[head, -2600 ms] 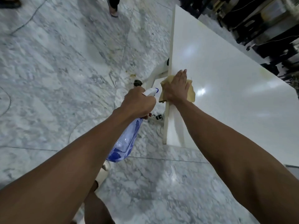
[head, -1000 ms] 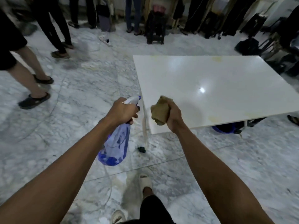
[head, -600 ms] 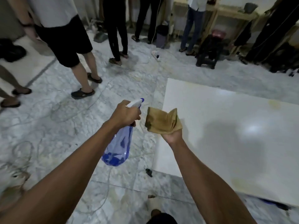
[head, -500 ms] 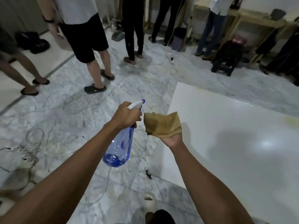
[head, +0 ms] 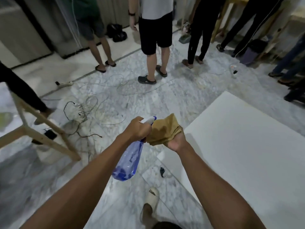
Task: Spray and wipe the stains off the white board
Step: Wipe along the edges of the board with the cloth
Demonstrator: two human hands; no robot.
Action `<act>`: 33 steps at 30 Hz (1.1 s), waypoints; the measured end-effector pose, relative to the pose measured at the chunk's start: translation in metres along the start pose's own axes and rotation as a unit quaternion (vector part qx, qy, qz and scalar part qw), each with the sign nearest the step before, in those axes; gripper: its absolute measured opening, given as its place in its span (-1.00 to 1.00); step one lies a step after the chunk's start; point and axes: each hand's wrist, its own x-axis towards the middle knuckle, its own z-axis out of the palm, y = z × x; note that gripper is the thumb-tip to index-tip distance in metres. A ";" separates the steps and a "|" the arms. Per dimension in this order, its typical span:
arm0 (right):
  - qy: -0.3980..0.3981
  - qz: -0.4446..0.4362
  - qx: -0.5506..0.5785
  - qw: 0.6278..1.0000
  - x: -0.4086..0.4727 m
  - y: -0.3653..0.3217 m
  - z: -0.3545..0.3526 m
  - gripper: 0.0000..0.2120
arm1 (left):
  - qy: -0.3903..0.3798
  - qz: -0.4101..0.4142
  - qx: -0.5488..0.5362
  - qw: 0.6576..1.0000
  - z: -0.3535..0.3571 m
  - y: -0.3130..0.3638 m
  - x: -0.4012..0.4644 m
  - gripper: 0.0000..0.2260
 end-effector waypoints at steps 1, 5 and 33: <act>-0.010 0.009 -0.002 1.000 -0.005 0.009 -0.001 -0.45 | 0.017 -0.011 -0.005 1.000 0.003 -0.010 -0.014 -0.62; -0.043 0.053 -0.032 0.997 -0.044 0.044 -0.006 -0.44 | 0.070 -0.044 -0.043 0.996 0.020 -0.045 -0.082 -0.68; -0.119 0.167 -0.195 0.959 -0.176 0.004 -0.148 -0.32 | 0.246 -0.148 -0.185 0.940 0.212 -0.022 -0.242 -0.79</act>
